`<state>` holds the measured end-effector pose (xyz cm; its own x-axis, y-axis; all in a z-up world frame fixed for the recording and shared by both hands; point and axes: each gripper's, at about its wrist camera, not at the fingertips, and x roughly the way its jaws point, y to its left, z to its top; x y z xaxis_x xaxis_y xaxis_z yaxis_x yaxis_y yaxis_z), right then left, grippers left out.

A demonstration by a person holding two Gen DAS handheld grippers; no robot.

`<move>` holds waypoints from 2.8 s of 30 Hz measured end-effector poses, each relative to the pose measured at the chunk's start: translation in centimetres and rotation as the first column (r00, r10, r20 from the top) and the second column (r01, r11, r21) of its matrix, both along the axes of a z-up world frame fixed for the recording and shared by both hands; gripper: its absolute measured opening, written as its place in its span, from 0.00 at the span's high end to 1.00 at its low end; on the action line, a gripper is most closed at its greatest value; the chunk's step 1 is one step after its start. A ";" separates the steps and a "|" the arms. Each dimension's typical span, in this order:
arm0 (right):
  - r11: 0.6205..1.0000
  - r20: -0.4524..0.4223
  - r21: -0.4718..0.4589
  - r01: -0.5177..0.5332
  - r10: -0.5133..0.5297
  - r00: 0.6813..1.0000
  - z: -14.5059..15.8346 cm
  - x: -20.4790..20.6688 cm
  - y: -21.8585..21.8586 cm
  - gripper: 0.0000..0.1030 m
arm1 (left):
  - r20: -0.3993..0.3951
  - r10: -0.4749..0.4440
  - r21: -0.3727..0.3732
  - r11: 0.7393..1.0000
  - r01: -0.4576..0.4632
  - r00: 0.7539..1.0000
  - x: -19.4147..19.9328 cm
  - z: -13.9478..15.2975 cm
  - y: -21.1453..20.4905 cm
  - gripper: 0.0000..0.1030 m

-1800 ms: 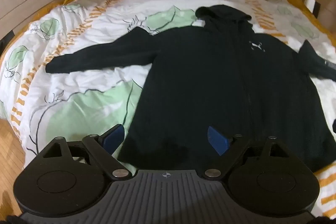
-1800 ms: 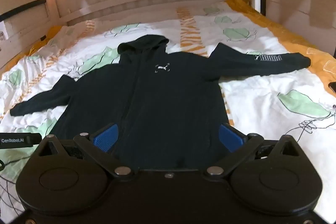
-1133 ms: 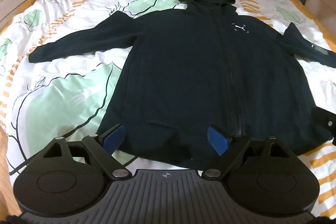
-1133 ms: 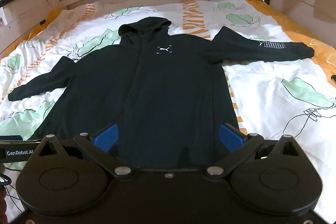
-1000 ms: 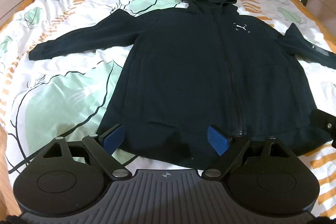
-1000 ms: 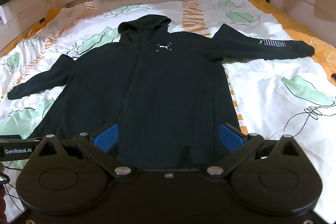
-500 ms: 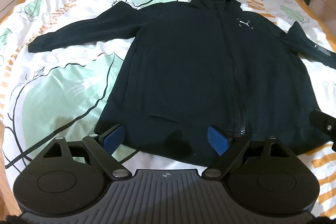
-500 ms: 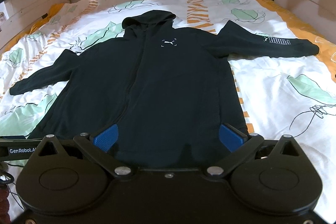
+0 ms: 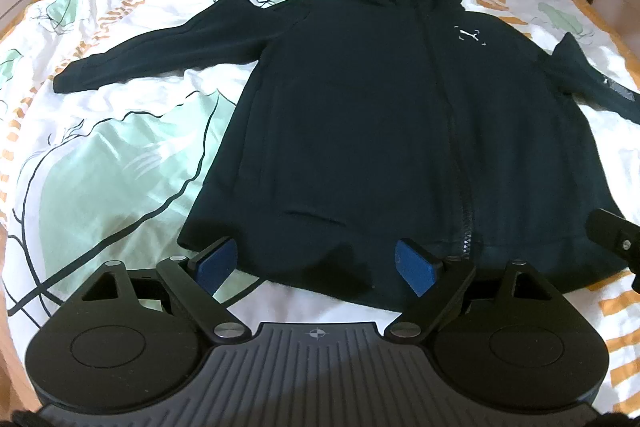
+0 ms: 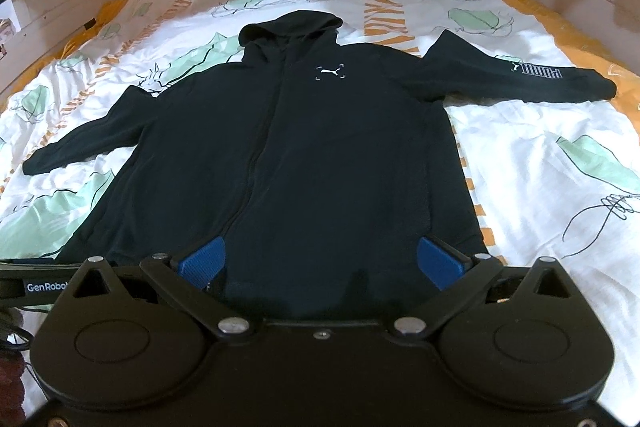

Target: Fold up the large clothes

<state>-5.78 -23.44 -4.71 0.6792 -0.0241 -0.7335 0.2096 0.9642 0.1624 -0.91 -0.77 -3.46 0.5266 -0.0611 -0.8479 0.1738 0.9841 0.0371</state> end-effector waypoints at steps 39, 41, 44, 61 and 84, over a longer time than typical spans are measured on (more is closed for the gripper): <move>0.986 -0.053 0.166 -0.026 0.035 0.998 -3.0 6.0 -3.0 0.01 | 0.087 0.164 -0.316 0.940 -0.129 0.983 9.5 0.0 8.4 0.16; 0.985 -0.048 0.169 -0.032 0.041 0.998 -3.0 6.9 -2.8 0.01 | 0.082 0.195 -0.335 0.929 -0.157 0.977 11.0 0.0 9.7 0.16; 0.985 -0.032 0.163 -0.050 0.056 0.998 -3.0 8.5 -2.4 0.01 | 0.083 0.240 -0.346 0.917 -0.198 0.967 13.5 -0.1 11.8 0.16; 0.972 0.049 0.104 -0.212 0.207 0.977 -3.5 18.6 1.9 0.01 | 0.092 0.430 -0.270 0.879 -0.394 0.898 25.3 -2.7 22.5 0.15; 0.951 -0.034 0.128 -0.283 0.289 0.957 -6.9 22.5 4.9 0.01 | 0.148 0.532 -0.321 0.823 -0.469 0.834 30.0 -5.6 28.8 0.89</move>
